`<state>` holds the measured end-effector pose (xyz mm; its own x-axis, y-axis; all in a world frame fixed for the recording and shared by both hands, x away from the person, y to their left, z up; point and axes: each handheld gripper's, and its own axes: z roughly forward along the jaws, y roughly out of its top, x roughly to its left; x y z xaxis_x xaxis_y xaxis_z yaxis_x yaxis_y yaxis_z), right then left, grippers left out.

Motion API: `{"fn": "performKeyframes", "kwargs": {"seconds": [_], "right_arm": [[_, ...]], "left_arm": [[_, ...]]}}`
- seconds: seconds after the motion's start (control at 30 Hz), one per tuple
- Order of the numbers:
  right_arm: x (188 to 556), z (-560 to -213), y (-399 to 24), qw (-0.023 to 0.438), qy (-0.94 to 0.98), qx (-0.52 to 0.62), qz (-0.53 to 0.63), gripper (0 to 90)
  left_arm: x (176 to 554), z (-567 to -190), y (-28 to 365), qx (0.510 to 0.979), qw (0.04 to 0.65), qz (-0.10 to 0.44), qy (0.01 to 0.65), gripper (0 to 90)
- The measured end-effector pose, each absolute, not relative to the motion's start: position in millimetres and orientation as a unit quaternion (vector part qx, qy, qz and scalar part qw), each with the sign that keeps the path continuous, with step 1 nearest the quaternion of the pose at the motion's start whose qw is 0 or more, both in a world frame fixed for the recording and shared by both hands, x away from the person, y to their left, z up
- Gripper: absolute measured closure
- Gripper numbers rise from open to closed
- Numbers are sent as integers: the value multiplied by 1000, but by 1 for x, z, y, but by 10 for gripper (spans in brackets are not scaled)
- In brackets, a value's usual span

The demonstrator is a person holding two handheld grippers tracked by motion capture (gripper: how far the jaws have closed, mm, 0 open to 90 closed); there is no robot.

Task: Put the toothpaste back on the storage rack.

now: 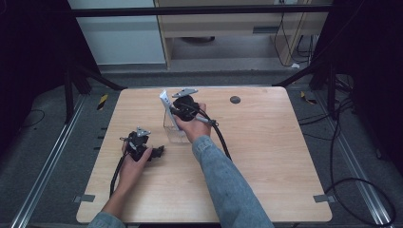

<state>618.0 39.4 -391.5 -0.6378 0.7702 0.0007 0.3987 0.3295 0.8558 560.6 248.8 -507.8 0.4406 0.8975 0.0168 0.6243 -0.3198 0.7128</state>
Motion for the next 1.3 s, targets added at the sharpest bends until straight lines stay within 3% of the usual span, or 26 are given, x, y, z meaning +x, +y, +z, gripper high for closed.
{"fn": "performKeyframes", "kwargs": {"seconds": [0.37, 0.63, 0.77, 1.13, 1.3], "right_arm": [[611, -389, 31, 207, 791, 362, 448, 666], [606, -385, 23, 208, 790, 365, 446, 599], [602, -383, 22, 211, 792, 362, 444, 526], [603, -383, 23, 203, 797, 362, 439, 193], [599, -384, 23, 218, 814, 340, 417, 144]], "left_arm": [[561, -508, 249, 784, 324, 211, 485, 0], [561, -508, 249, 784, 324, 211, 485, 0], [561, -508, 249, 785, 324, 211, 485, 0], [561, -508, 249, 784, 324, 211, 486, 0], [561, -508, 249, 784, 324, 211, 485, 0]]}}
